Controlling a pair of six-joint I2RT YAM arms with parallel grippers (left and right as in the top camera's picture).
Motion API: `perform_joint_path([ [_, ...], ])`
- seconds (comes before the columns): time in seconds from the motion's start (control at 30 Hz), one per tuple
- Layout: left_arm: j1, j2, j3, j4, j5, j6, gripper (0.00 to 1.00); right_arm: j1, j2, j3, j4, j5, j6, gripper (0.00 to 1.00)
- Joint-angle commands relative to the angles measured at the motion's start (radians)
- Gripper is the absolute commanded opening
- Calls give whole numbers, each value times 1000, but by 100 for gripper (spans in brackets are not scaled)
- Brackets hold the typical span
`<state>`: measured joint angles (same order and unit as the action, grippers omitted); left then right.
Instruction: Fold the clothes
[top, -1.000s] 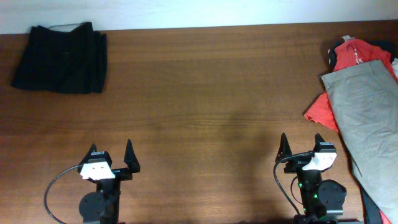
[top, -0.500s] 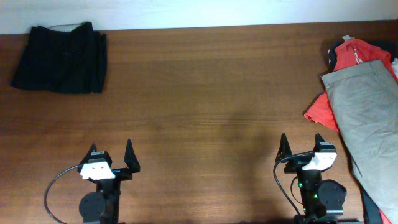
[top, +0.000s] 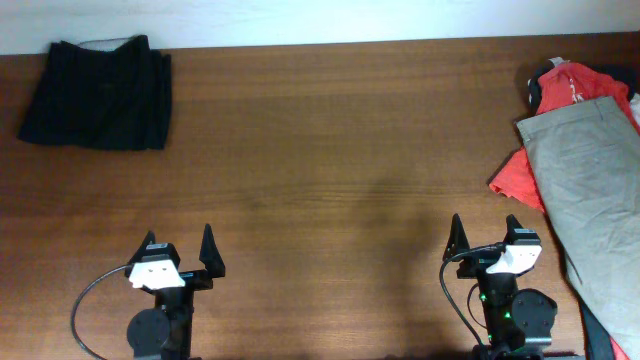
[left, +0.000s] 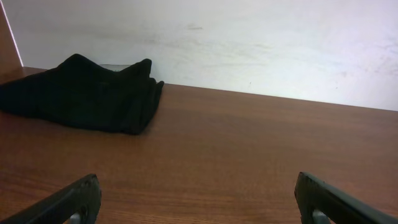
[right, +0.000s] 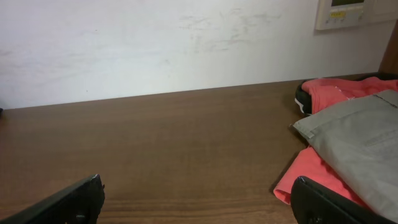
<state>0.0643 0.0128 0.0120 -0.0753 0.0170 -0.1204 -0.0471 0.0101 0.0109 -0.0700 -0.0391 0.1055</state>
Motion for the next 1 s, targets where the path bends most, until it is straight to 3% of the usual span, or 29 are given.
perform_joint_path([
  [0.0, 4, -6, -3, -8, -14, 6, 99, -7, -7, -5, -4, -10, 3, 99],
  [0.1, 4, -7, -3, -8, -14, 6, 99, -6, -7, -5, 127, -47, 46, 99],
  [0.2, 4, -7, -3, -8, -14, 6, 99, -6, -7, -5, 231, -314, 276, 99],
  [0.47, 4, -6, -3, -8, -14, 6, 99, -6, -7, -5, 315, -504, 347, 99],
  [0.7, 4, -7, -3, -8, -14, 6, 99, -6, -6, -5, 423, -480, 359, 99],
  [0.8, 4, -7, -3, -8, -14, 6, 99, -6, 19, 20, 497, -317, 301, 99],
  [0.97, 4, -7, -3, -8, -14, 6, 99, -6, 267, 160, 488, -203, 185, 98],
])
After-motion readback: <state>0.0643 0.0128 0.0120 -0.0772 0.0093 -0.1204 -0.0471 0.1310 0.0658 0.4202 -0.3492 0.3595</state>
